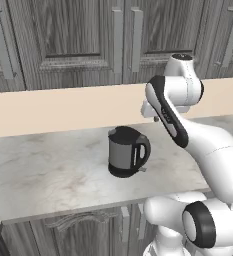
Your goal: Navigate to the toaster oven.
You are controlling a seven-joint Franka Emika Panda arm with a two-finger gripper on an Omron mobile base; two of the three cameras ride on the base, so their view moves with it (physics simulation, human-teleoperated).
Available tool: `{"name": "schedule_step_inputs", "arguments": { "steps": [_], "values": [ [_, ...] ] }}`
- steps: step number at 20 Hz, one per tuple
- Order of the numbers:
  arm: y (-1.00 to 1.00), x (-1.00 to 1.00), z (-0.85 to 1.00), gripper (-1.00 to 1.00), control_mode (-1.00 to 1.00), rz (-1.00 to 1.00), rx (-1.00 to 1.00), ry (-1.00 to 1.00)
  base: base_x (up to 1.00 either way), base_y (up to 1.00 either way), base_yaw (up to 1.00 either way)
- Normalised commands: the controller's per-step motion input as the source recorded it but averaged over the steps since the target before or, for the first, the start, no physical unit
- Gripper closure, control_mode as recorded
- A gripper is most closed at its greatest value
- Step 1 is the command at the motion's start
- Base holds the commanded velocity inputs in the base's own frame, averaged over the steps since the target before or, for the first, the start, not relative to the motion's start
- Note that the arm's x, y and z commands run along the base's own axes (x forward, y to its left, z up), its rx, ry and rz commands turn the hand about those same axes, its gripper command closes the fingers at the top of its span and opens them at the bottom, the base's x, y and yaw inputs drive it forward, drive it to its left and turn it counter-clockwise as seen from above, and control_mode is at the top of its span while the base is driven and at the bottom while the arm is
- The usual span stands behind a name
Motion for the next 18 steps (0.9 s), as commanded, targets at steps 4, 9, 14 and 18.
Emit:
{"name": "schedule_step_inputs", "arguments": {
  "steps": [4,9,14,18],
  "values": [
    [0.00,-0.45,0.00,-1.00,-1.00,-0.02,0.00,-0.02,0.00,0.00,0.00],
    [-0.07,-1.00,0.00,-1.00,-1.00,-0.08,0.00,-0.11,0.00,0.00,0.00],
    [-0.16,-0.90,0.08,-1.00,-1.00,-0.05,0.00,-0.06,0.00,0.00,0.00],
    [-0.03,-0.62,0.09,-1.00,-1.00,-0.01,0.00,-0.01,0.00,0.00,0.00]
  ]
}}
